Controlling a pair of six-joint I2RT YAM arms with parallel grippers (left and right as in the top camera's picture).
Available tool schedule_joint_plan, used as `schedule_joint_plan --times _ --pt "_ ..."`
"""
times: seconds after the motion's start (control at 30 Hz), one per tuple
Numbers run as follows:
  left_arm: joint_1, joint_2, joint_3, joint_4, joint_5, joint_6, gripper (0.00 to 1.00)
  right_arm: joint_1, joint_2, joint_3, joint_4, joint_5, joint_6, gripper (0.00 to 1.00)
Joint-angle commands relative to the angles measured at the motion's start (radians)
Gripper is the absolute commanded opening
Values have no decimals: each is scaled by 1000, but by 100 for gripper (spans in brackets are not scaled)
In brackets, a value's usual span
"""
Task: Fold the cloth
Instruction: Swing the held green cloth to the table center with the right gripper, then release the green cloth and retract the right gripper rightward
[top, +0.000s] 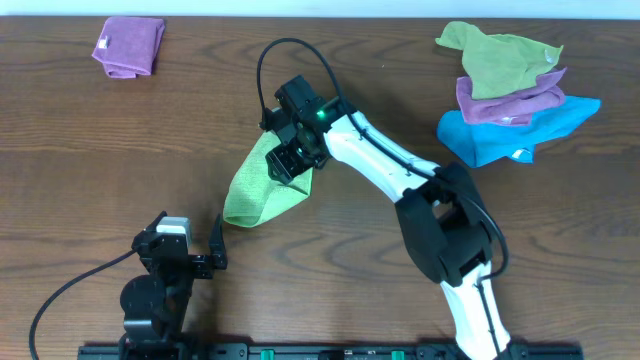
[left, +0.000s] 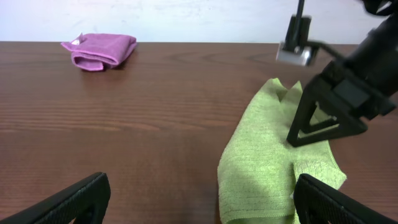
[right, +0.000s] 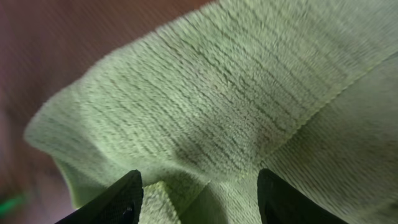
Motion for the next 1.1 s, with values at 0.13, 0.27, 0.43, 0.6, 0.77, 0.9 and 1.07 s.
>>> schedule_joint_plan --times 0.13,0.27,0.43,0.6,0.77,0.9,1.07 --pt "-4 -6 -24 -6 -15 -11 95 -3 31 0 13 -6 32 61" --pt "-4 -6 -24 -6 -15 -11 95 -3 51 0 15 -8 49 46" --pt "-4 -6 -24 -6 -15 -11 95 -3 55 4 39 -20 84 33" --pt "-4 -6 -24 -6 -15 -11 96 -3 55 32 38 -56 119 4" --pt "-4 -6 -24 -6 -15 -11 95 -1 54 101 35 -90 153 1" --pt "-4 -6 -24 -6 -15 -11 95 4 54 187 72 -135 180 1" --pt "-4 -6 -24 -6 -15 -11 95 43 54 257 389 -444 264 6"
